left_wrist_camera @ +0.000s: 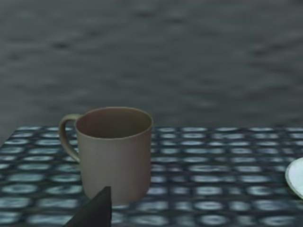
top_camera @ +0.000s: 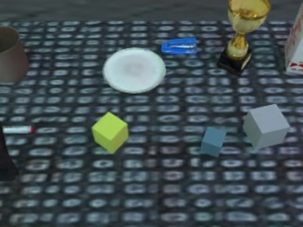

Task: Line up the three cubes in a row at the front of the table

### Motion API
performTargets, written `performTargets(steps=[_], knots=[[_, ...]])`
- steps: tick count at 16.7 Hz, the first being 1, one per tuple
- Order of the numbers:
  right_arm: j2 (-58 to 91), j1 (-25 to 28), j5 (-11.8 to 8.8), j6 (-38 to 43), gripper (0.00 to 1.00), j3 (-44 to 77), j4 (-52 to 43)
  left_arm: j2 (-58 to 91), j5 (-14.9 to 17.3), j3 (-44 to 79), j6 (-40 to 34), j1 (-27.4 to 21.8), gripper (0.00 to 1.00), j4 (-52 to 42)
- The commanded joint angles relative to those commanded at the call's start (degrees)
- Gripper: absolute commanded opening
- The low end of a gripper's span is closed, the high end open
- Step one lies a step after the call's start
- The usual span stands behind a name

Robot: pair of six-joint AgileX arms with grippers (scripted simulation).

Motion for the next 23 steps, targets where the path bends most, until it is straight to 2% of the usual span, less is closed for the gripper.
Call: performTargets(steps=[4, 8, 23], knots=[[1.7, 0.6, -0.1, -0.7, 1.00, 1.7, -1.2, 0.0, 0.0, 0.0, 0.0, 0.0, 1.00, 0.0], [12.6, 4.0, -0.1, -4.5, 1.00, 11.9, -7.9, 0.0, 0.0, 0.0, 0.0, 0.0, 1.00, 0.0], [96.5, 24.5, -0.1, -28.7, 1.00, 74.6, -52.0, 0.0, 0.0, 0.0, 0.0, 0.0, 1.00, 0.0]])
